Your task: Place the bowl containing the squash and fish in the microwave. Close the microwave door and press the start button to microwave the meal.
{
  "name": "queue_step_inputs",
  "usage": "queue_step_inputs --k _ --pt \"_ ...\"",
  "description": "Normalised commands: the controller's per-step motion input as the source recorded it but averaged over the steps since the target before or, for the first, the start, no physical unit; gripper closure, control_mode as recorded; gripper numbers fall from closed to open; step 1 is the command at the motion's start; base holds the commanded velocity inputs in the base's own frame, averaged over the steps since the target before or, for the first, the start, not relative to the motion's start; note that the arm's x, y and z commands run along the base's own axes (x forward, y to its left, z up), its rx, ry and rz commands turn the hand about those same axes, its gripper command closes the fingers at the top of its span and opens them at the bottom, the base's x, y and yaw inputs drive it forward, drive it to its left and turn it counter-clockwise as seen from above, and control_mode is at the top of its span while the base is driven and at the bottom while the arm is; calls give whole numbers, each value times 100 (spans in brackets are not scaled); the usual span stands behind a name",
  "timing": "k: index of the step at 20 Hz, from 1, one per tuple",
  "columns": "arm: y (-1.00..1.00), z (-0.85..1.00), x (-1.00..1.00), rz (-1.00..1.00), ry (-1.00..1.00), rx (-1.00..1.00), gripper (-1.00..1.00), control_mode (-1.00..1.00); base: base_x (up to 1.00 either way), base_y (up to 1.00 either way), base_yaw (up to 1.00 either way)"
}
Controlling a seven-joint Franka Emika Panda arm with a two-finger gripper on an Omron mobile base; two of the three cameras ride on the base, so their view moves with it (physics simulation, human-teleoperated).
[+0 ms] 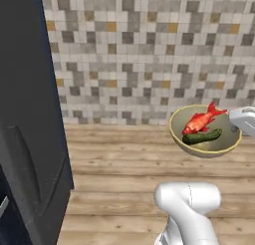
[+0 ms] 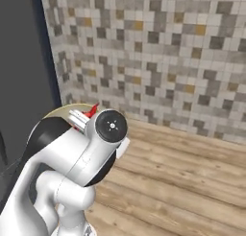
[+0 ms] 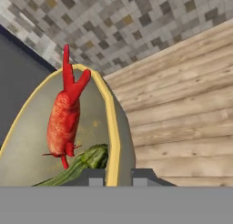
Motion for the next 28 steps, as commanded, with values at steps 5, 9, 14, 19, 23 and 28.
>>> queue_step_inputs --k 5,9,14,19,23,28 --pt "0 0 0 0 0 0 100 100 99 -39 32" --pt "0 0 0 0 0 0 100 100 77 -36 67" --pt "0 0 0 0 0 0 100 100 57 -21 77" --pt "0 0 0 0 0 0 100 100 28 -1 87" --pt "0 0 0 0 0 0 100 100 19 0 92" --pt "0 0 0 0 0 0 100 100 18 0 92"
